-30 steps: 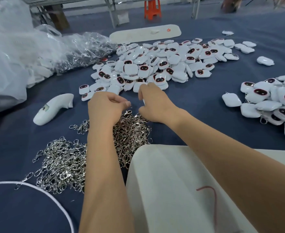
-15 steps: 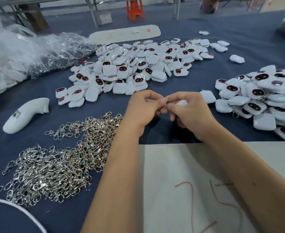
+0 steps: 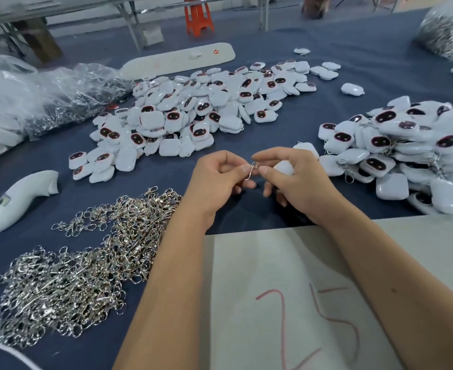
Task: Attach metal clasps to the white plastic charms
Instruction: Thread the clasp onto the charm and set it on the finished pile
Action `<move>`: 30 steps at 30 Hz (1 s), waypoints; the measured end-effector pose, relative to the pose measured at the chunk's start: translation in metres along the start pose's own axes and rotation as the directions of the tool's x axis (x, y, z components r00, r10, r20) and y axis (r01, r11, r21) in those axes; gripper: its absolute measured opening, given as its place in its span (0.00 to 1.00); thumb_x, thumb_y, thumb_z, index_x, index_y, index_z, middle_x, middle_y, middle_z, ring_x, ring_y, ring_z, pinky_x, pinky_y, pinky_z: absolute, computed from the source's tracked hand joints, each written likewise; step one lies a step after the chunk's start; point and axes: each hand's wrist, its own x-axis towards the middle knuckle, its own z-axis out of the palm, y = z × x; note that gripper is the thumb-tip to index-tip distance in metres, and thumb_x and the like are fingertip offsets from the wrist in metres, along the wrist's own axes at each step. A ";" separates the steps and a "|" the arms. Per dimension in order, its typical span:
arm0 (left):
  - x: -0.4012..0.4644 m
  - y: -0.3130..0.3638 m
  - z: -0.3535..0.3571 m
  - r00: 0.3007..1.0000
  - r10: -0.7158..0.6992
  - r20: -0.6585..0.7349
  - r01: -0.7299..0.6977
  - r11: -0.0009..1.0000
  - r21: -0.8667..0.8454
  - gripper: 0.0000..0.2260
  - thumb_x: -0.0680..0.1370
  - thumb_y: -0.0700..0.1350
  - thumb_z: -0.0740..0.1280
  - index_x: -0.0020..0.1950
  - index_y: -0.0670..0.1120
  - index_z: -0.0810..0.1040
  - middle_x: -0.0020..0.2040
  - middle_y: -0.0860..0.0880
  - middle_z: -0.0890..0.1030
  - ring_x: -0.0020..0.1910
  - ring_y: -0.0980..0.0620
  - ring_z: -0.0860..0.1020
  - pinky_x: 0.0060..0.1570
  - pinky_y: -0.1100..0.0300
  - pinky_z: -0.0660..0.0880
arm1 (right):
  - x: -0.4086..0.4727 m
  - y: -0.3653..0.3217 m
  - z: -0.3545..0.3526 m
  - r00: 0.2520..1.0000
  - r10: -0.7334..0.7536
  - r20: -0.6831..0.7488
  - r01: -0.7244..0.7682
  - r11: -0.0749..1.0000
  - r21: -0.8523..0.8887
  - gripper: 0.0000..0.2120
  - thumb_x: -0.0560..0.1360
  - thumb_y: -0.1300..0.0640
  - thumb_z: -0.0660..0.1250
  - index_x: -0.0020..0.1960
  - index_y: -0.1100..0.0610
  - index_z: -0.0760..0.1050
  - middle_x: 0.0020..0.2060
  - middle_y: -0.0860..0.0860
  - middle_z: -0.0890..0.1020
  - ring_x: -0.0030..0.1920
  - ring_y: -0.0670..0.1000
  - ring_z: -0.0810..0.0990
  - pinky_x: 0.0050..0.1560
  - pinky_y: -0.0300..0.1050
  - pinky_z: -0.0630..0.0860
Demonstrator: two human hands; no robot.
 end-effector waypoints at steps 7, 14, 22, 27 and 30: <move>-0.001 -0.001 0.001 0.999 0.043 -0.015 -0.043 0.999 0.018 0.02 0.78 0.36 0.72 0.48 0.41 0.81 0.37 0.47 0.86 0.37 0.53 0.84 0.34 0.65 0.75 | -0.005 -0.003 -0.002 0.997 -0.022 -0.068 0.022 1.000 -0.001 0.02 0.79 0.59 0.74 0.47 0.55 0.84 0.28 0.53 0.82 0.21 0.48 0.73 0.23 0.39 0.71; 0.001 -0.005 0.000 0.975 0.214 -0.059 -0.189 0.941 0.279 0.05 0.76 0.38 0.75 0.46 0.48 0.83 0.37 0.52 0.85 0.40 0.54 0.84 0.41 0.66 0.77 | -0.008 -0.005 0.001 0.987 -0.026 -0.156 0.016 0.998 -0.061 0.05 0.79 0.60 0.73 0.44 0.55 0.82 0.28 0.54 0.82 0.21 0.50 0.75 0.26 0.38 0.73; 0.000 -0.005 0.005 0.931 0.364 0.008 -0.332 0.839 0.432 0.05 0.76 0.41 0.75 0.41 0.49 0.84 0.38 0.55 0.83 0.39 0.57 0.79 0.40 0.70 0.73 | -0.010 -0.007 0.011 0.929 -0.336 -0.154 0.234 0.856 -0.461 0.07 0.76 0.66 0.73 0.45 0.55 0.84 0.28 0.35 0.76 0.34 0.39 0.78 0.44 0.37 0.75; 0.001 -0.007 0.005 0.932 0.363 0.014 -0.329 0.827 0.456 0.05 0.77 0.40 0.73 0.42 0.48 0.83 0.38 0.53 0.83 0.39 0.54 0.79 0.41 0.62 0.76 | -0.012 -0.006 0.010 0.910 -0.378 -0.170 0.263 0.844 -0.467 0.05 0.76 0.66 0.74 0.48 0.58 0.84 0.34 0.37 0.80 0.35 0.36 0.79 0.45 0.32 0.74; 0.002 -0.007 0.006 0.924 0.381 -0.018 -0.336 0.835 0.435 0.05 0.77 0.39 0.72 0.42 0.48 0.81 0.40 0.53 0.83 0.40 0.54 0.80 0.43 0.59 0.77 | -0.011 -0.007 0.009 0.946 -0.268 -0.180 0.193 0.917 -0.350 0.03 0.78 0.62 0.75 0.51 0.57 0.84 0.39 0.42 0.85 0.34 0.35 0.81 0.43 0.28 0.73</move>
